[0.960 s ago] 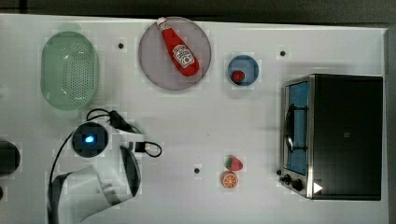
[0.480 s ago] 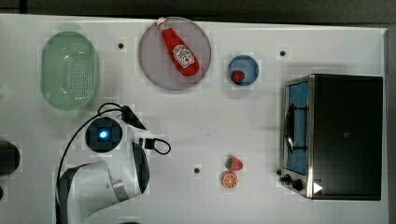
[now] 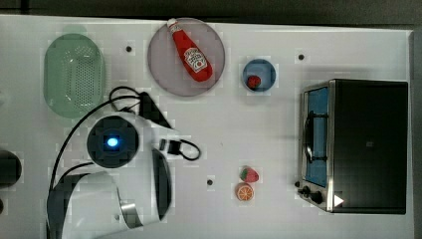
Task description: Pick Banana and place it in mug.
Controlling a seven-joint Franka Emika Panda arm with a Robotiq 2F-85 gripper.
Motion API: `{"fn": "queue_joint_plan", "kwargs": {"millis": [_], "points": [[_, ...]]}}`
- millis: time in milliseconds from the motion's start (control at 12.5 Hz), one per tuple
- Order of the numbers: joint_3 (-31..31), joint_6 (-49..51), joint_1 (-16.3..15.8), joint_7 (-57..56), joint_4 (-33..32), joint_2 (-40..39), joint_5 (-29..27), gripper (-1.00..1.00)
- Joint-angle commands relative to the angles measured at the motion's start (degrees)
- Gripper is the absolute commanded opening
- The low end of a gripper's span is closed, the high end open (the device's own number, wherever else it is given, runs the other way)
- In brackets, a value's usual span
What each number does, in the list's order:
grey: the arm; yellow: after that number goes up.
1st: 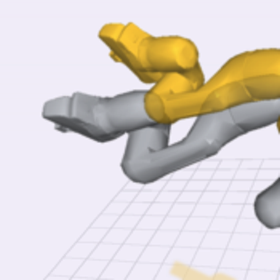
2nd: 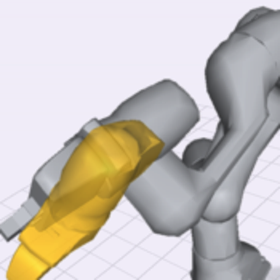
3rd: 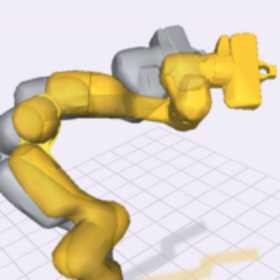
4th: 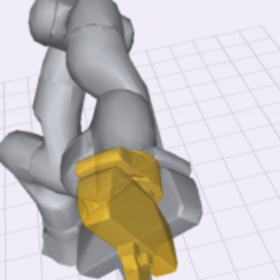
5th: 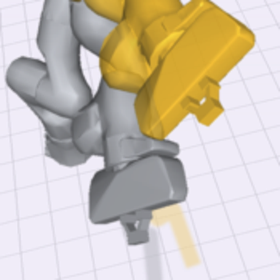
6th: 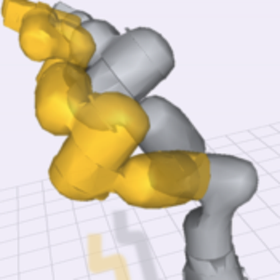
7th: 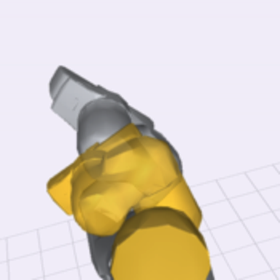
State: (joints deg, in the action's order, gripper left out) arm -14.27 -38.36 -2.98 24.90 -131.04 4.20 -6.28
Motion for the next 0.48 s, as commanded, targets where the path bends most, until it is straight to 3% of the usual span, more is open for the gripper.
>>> {"fn": "queue_joint_plan", "kwargs": {"millis": [80, 480], "points": [[7.29, 13.85, 1.69, -5.33, 11.52, 4.89, -0.66, 1.00], [17.40, 32.74, 2.22, -14.24, 27.14, 5.50, 4.82, 1.00]]}}
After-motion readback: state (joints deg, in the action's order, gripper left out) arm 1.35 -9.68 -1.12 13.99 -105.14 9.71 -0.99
